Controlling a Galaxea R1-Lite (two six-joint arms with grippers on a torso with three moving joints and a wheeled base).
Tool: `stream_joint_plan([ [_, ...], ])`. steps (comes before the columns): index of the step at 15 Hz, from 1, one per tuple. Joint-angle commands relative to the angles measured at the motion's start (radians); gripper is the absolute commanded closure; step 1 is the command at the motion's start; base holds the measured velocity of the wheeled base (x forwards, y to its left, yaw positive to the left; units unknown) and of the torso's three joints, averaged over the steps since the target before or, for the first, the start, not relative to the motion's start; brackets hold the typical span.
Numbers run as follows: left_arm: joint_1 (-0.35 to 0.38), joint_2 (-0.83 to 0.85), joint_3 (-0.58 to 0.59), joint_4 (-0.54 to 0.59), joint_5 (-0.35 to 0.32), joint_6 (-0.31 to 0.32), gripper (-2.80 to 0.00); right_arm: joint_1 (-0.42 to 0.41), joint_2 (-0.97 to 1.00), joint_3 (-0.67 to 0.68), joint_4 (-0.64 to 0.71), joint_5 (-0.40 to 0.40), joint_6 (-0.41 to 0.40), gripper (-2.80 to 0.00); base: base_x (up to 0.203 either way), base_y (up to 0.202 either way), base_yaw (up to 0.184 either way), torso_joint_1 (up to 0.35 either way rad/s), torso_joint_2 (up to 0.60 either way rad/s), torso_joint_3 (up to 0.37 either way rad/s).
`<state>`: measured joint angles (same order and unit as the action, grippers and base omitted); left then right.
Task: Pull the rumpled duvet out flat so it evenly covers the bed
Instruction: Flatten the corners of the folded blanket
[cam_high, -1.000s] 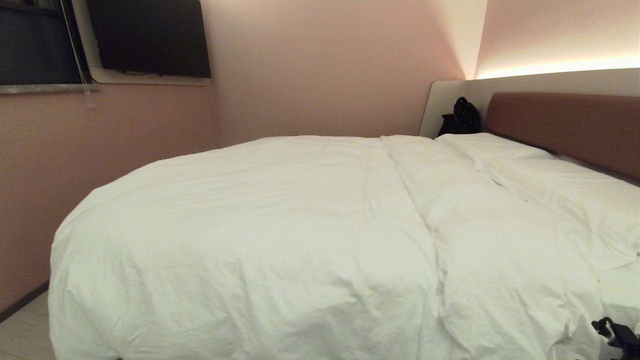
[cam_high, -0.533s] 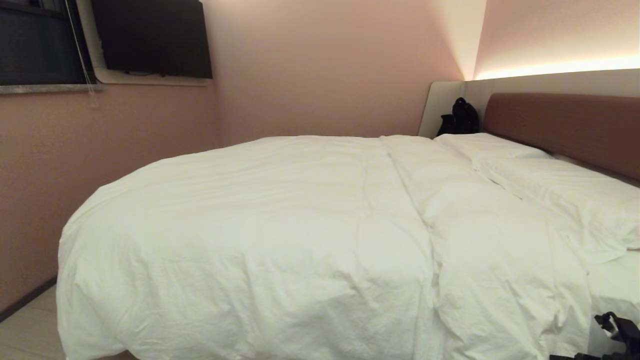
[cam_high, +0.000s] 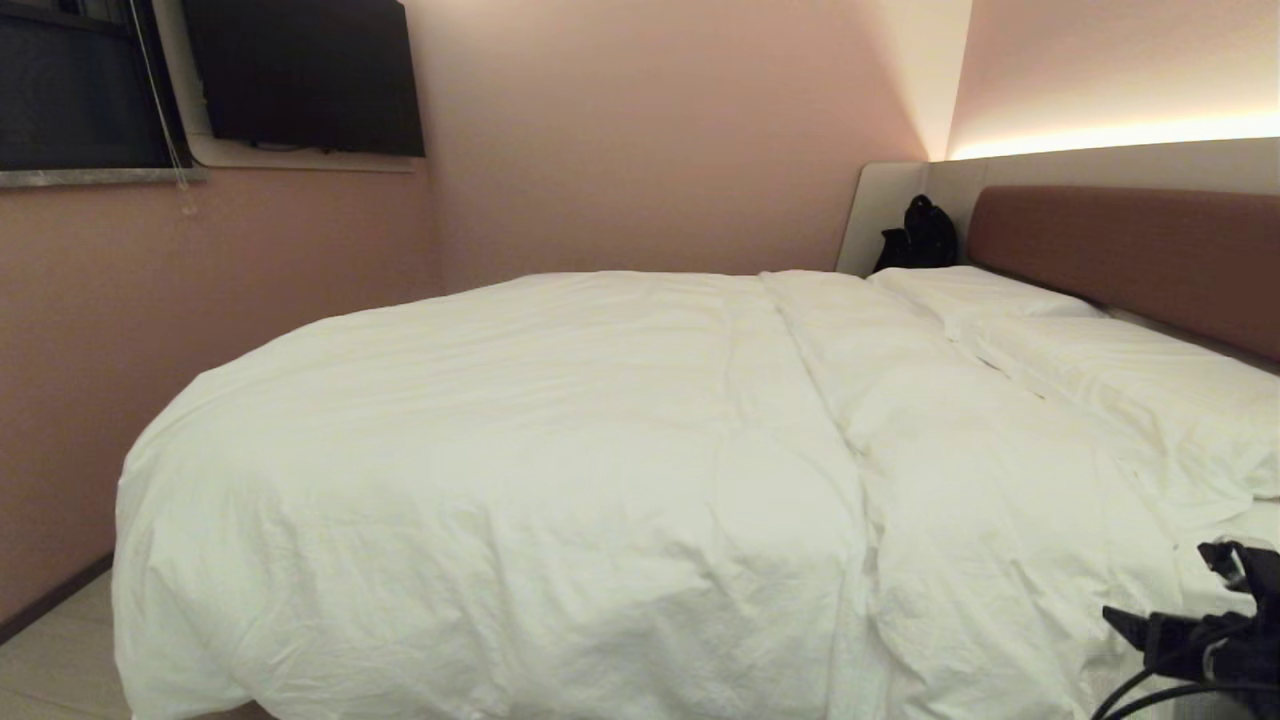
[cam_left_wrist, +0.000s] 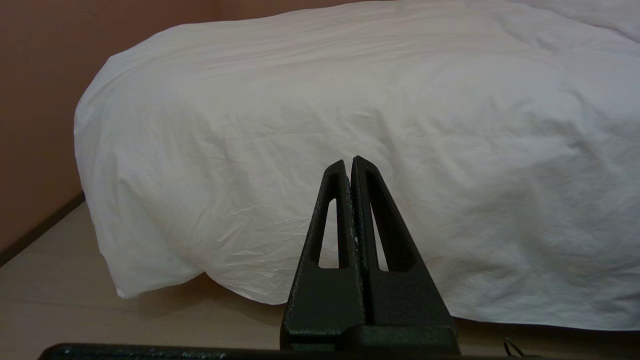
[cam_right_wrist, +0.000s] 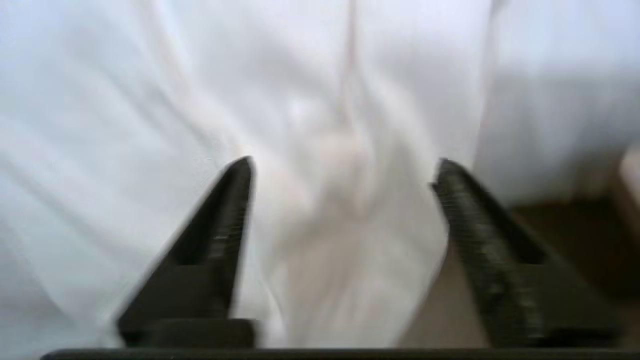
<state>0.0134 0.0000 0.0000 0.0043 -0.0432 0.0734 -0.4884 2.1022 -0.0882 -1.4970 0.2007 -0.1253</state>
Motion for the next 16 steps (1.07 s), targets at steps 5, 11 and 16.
stream_joint_plan([
  [5,0.000,0.002,0.000,0.000,0.000,0.000,0.00,0.146,-0.188,-0.307,0.221,-0.229,0.059,0.00,0.000,0.000,0.000,0.000,0.00,0.000],
  [11,0.000,0.002,0.000,0.000,0.000,0.000,0.00,0.307,-0.385,-0.621,0.904,-0.353,0.342,0.00,0.000,0.000,0.000,0.000,0.00,0.000],
  [16,0.000,0.002,0.000,0.000,0.000,0.000,0.00,0.401,-0.561,-0.574,1.052,-0.357,0.351,0.00,0.000,0.000,0.000,0.000,0.00,0.000],
])
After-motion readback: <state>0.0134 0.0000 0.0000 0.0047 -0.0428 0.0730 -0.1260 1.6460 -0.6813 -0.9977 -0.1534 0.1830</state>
